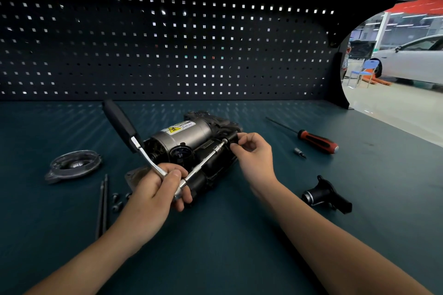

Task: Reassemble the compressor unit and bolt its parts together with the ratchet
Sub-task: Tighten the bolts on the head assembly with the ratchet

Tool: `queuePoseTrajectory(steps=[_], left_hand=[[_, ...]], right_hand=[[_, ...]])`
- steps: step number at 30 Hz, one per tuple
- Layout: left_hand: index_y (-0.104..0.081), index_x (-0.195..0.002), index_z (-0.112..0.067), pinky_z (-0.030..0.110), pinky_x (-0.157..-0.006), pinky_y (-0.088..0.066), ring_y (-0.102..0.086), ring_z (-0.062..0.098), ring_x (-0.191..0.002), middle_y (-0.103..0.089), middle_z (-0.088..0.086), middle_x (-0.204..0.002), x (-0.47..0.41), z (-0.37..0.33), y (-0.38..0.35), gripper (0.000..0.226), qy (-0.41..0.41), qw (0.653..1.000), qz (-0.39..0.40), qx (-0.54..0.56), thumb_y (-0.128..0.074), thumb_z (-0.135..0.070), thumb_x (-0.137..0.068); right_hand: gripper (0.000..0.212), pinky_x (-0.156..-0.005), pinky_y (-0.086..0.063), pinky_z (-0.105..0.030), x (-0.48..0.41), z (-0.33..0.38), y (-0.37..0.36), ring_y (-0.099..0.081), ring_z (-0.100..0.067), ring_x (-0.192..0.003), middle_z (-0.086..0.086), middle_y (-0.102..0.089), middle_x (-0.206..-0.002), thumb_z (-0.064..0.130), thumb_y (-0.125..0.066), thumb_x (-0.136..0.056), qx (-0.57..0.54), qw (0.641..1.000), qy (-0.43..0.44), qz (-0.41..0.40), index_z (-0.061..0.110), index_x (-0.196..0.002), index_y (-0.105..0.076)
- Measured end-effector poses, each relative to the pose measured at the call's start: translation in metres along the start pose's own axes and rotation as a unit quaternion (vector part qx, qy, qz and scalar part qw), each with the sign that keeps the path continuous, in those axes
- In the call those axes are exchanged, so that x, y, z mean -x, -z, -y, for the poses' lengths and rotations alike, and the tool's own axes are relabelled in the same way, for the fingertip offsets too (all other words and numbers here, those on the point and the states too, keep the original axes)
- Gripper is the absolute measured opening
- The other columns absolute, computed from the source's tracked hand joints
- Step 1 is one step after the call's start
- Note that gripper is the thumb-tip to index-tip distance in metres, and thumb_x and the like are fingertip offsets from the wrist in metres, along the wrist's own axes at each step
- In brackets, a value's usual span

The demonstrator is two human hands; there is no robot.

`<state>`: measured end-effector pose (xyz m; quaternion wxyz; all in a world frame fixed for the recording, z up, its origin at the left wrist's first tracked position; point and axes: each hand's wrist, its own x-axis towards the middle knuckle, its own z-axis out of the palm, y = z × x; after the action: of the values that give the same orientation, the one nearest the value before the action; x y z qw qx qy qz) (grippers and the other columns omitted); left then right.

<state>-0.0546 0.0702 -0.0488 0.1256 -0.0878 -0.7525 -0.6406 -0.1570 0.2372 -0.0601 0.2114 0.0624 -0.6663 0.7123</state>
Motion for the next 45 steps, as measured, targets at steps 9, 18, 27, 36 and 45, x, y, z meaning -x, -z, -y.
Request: queuePoseTrajectory(steps=[9,18,27,36,45], left_hand=[[-0.055,-0.088,-0.012,0.015,-0.054,-0.043,-0.052,0.005,-0.049,-0.065,0.000,-0.062,0.002,0.003,-0.001,0.022,-0.015,1.000,0.014,-0.021,-0.036,-0.010,-0.097],[-0.054,-0.088,-0.011,0.014,-0.053,-0.042,-0.051,0.004,-0.049,-0.065,-0.001,-0.060,0.001,0.001,-0.002,0.021,-0.015,1.000,0.009,-0.007,-0.035,-0.010,-0.097],[-0.054,-0.088,-0.010,0.014,-0.053,-0.043,-0.051,0.004,-0.048,-0.064,-0.002,-0.059,0.001,0.002,-0.002,0.020,-0.003,1.000,0.004,-0.006,-0.036,-0.010,-0.097],[-0.053,-0.089,-0.011,0.013,-0.051,-0.041,-0.050,0.003,-0.046,-0.064,-0.003,-0.057,-0.001,0.002,-0.004,0.019,-0.005,1.000,-0.022,0.003,-0.036,-0.009,-0.098],[-0.052,-0.086,-0.009,0.011,-0.052,-0.041,-0.050,0.002,-0.045,-0.064,-0.005,-0.056,-0.001,0.001,-0.005,0.016,-0.027,0.999,-0.026,-0.014,-0.040,-0.010,-0.096]], right_hand=[[0.034,-0.083,-0.051,-0.033,-0.006,0.000,0.001,-0.063,-0.014,-0.085,0.000,-0.068,-0.089,-0.008,-0.056,-0.085,-0.012,0.999,-0.008,-0.040,0.017,-0.065,-0.045],[0.033,-0.076,-0.046,-0.015,-0.006,0.007,0.000,-0.061,-0.004,-0.080,0.004,-0.066,-0.084,-0.007,-0.058,-0.084,-0.033,0.999,-0.013,-0.037,0.016,-0.064,-0.044],[0.029,-0.072,-0.046,-0.020,-0.007,0.004,0.002,-0.060,-0.010,-0.080,0.004,-0.065,-0.087,-0.004,-0.060,-0.083,-0.007,0.998,-0.046,-0.035,0.016,-0.066,-0.047],[0.026,-0.068,-0.043,-0.009,0.002,0.007,-0.002,-0.056,-0.004,-0.075,0.009,-0.060,-0.080,0.004,-0.064,-0.083,0.056,0.996,-0.034,-0.057,0.023,-0.070,-0.052],[0.026,-0.074,-0.046,-0.028,0.021,0.013,-0.002,-0.053,-0.016,-0.090,0.005,-0.048,-0.094,0.031,-0.055,-0.090,0.107,0.970,-0.218,0.012,0.017,-0.104,-0.038]])
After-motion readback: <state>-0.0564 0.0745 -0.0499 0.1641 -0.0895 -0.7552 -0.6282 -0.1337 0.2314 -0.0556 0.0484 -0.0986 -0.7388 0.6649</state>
